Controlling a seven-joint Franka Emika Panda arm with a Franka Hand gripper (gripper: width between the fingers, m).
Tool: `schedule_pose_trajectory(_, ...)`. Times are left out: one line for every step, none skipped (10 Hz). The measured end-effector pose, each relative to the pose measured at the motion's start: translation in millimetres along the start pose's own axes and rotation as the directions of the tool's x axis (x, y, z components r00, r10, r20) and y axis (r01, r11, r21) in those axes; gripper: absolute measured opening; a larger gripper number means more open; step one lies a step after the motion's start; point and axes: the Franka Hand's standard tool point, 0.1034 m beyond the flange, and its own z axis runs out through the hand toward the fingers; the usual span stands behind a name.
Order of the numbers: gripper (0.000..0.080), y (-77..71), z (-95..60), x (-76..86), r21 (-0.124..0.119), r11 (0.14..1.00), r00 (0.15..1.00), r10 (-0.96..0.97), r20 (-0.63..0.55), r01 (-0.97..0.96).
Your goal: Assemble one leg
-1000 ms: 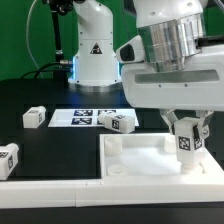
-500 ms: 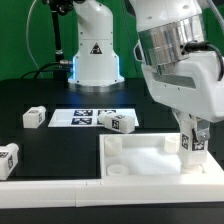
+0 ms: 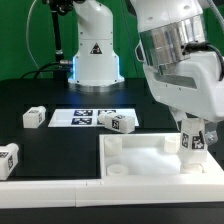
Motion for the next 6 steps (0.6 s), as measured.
schedule_pose_trajectory(0.0623, 2.0, 0.9, 0.0, -0.008, 0.997, 0.997, -0.081, 0.002, 0.081)
schedule_pose_trajectory(0.0645, 0.2, -0.3, 0.0, -0.008, 0.973, 0.973, -0.23, 0.001, 0.23)
schedule_pose_trajectory(0.0649, -1.5, -1.2, 0.5, -0.004, 0.92, 0.92, -0.393, -0.002, 0.393)
schedule_pose_trajectory(0.0649, -1.5, -1.7, -2.8, -0.022, 0.857, 0.857, -0.515, 0.007, 0.515)
schedule_pose_trajectory(0.0649, -2.4, -2.6, -4.6, -0.022, 0.831, 0.831, -0.556, 0.007, 0.556)
schedule_pose_trajectory(0.0649, -1.9, -2.1, -3.0, -0.022, 0.782, 0.783, -0.622, 0.008, 0.622)
